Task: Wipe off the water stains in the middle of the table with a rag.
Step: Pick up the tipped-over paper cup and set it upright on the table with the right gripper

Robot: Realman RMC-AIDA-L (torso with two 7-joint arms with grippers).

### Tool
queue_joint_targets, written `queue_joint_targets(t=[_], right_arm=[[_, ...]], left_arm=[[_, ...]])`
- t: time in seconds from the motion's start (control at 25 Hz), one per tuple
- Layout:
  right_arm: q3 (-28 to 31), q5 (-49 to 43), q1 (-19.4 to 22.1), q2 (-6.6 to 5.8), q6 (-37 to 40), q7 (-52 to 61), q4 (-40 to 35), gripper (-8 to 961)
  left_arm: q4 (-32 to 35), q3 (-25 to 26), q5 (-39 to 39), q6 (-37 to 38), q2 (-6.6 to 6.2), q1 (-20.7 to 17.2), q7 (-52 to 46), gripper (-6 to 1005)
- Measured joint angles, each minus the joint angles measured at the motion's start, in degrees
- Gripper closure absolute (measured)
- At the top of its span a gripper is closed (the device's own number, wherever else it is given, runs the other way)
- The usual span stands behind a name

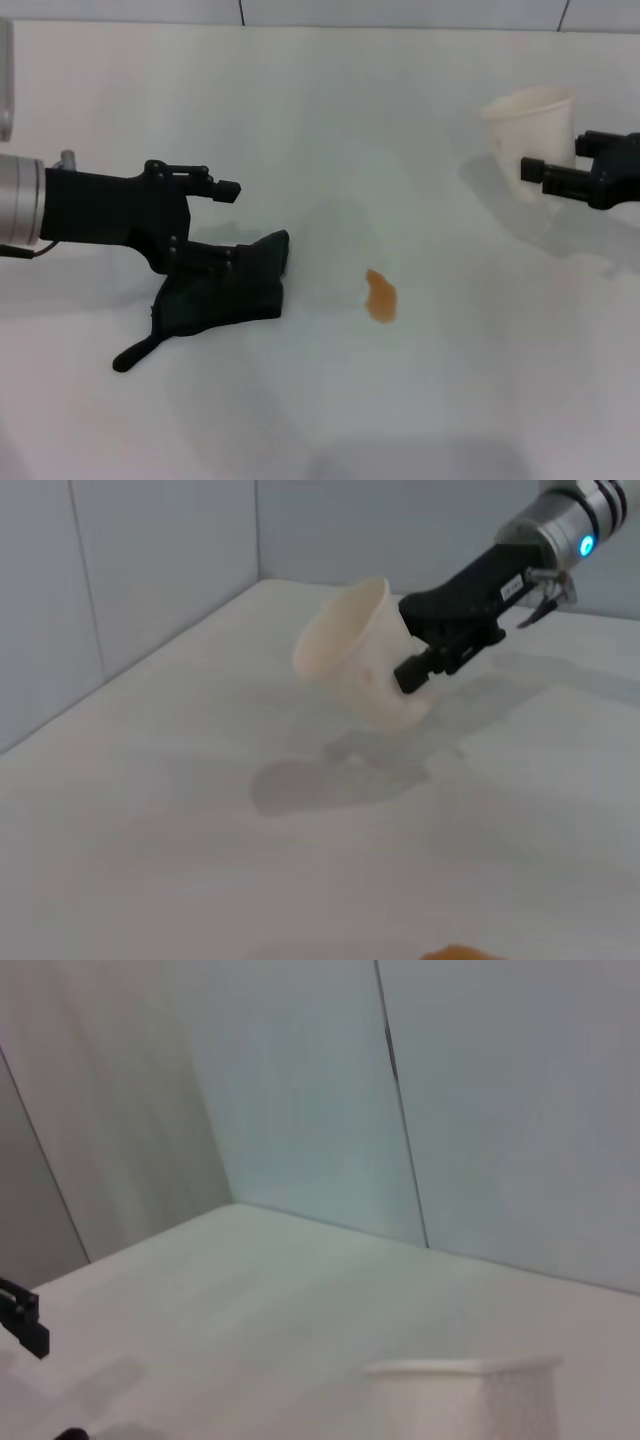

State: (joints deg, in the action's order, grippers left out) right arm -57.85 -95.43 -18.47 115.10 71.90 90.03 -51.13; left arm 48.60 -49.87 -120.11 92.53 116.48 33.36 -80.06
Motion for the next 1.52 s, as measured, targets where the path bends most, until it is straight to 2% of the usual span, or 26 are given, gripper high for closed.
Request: queue_joint_targets(t=[1.08, 1.52], right_arm=[[1.2, 0.3, 0.5, -0.11, -3.2, -5.1, 6.3, 351], [1.4, 0.4, 1.6, -0.04, -1.4, -6.0, 6.8, 351]], left_arm=[[0.4, -0.2, 0.7, 0.6, 0.48, -0.9, 2.6, 182], [0.6, 0.0, 0.5, 1.8, 0.72, -0.9, 2.0, 182]])
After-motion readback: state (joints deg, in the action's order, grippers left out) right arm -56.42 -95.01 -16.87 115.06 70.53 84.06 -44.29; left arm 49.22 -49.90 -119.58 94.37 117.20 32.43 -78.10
